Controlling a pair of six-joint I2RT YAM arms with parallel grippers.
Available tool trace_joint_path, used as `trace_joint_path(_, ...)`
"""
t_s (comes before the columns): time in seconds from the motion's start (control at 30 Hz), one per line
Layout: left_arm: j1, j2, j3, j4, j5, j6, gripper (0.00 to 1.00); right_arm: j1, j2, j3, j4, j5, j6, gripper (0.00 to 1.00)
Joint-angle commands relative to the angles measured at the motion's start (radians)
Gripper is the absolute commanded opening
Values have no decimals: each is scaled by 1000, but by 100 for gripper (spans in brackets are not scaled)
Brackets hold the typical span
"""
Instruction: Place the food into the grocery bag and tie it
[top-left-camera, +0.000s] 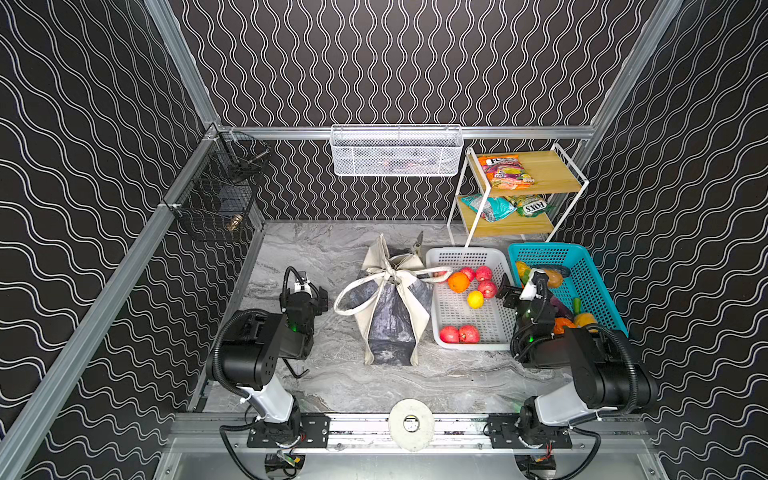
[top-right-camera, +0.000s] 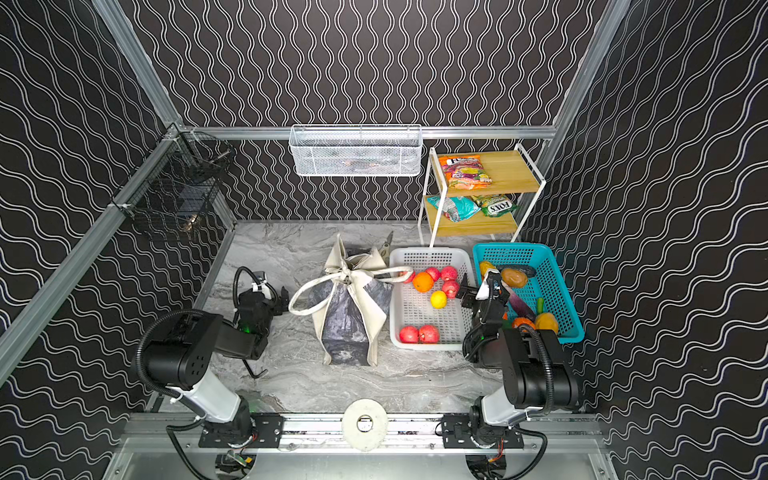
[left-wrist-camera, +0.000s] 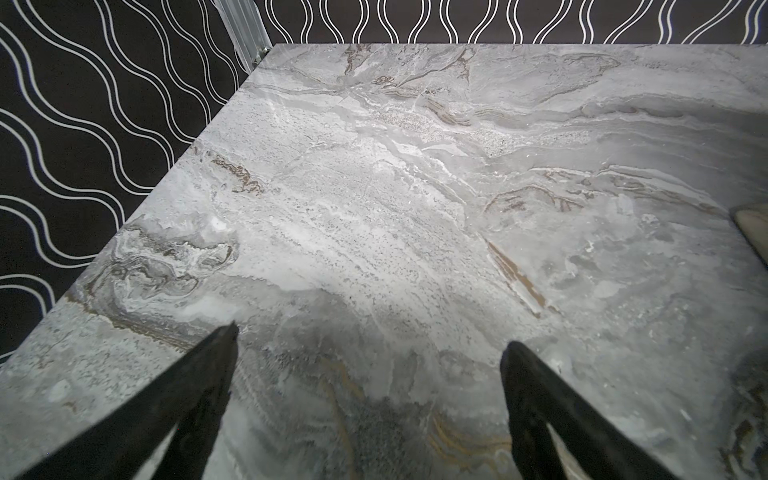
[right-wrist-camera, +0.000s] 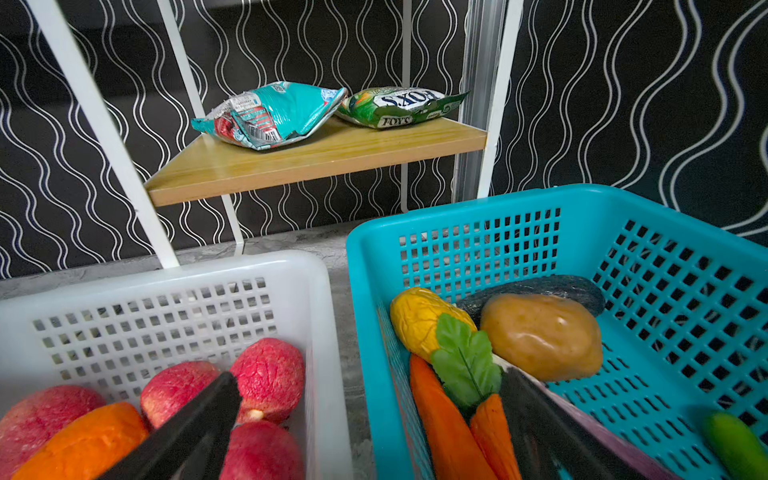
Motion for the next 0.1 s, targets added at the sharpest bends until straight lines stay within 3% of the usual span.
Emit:
trace_joint_path(0.0, -1, -1, -1, 44, 4, 25, 98, 0, 6, -1, -88, 6, 11, 99)
trace_joint_path(0.07, -1, -1, -1, 45, 5, 25, 98, 0, 5, -2, -87, 6, 11, 99)
